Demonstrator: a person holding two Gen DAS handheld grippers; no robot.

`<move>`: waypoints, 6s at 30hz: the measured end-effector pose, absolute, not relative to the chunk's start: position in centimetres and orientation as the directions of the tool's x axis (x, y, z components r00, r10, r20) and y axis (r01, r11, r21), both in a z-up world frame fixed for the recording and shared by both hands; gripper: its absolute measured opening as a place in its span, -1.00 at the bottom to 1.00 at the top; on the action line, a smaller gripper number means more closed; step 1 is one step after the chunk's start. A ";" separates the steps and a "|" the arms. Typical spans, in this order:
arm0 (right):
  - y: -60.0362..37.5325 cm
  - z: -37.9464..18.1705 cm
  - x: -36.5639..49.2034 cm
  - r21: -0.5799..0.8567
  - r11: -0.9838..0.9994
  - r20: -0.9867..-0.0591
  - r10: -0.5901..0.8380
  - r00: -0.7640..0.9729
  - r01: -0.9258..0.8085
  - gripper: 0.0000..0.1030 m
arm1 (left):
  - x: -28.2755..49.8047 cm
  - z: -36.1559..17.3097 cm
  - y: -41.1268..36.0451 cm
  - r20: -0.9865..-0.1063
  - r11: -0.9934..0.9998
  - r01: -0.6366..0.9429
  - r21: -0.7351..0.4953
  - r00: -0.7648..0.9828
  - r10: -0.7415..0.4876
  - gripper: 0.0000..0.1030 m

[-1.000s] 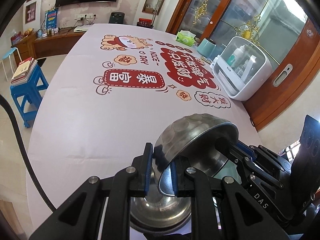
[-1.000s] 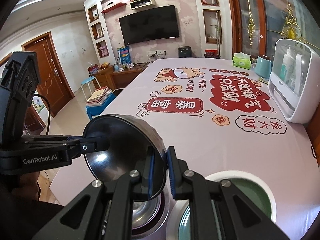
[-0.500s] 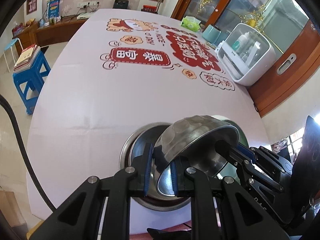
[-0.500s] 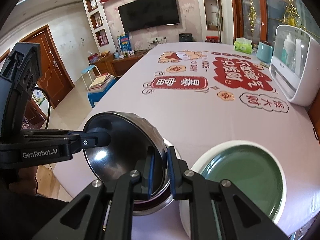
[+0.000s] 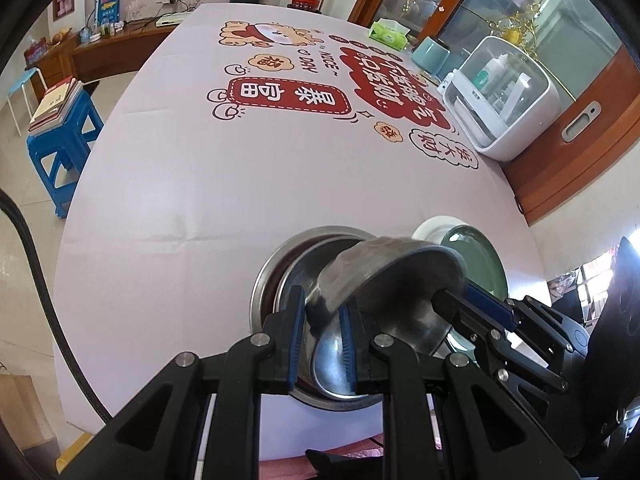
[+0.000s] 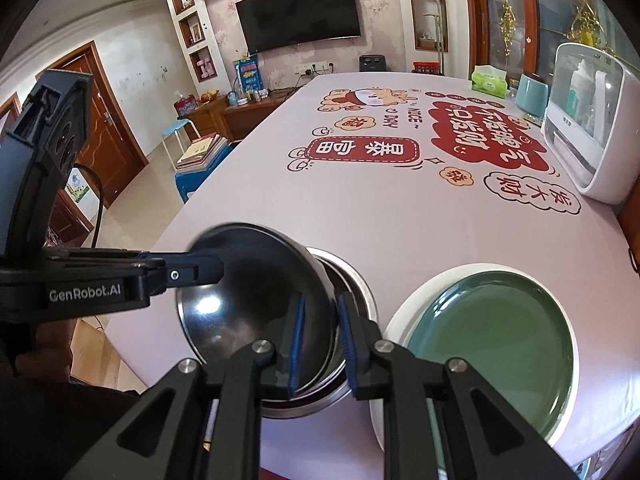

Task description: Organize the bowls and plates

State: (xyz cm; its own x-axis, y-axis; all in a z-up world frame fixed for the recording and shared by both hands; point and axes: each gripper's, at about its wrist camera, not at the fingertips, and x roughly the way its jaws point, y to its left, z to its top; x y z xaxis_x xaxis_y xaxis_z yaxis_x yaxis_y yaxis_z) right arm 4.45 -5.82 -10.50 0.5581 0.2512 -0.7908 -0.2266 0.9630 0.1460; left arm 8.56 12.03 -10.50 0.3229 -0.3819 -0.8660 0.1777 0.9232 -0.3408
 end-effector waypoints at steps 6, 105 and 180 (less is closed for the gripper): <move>-5.9 -10.4 4.7 0.139 0.964 -0.789 0.245 0.563 -0.225 -0.58 | 8.9 -10.3 12.1 -0.857 0.918 0.186 -0.349 0.332 -0.394 -0.68; -11.1 -10.8 5.3 0.218 0.958 -0.812 0.284 0.511 -0.186 -0.27 | 9.9 -11.9 9.5 -0.860 0.888 0.206 -0.412 0.233 -0.453 -0.24; -28.7 -3.9 3.9 0.106 0.946 -0.750 0.279 0.599 -0.307 0.41 | 4.7 -2.9 -10.6 -0.852 0.998 0.054 0.022 0.523 -0.010 0.41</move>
State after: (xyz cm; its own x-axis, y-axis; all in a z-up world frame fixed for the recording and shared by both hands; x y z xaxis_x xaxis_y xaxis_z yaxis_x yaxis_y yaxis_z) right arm 3.86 -28.68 -3.93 0.5995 0.2790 -0.7502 -0.3073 0.9457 0.1062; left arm 4.73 -10.58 -2.88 0.5231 -0.0095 -0.8522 0.0543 0.9983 0.0222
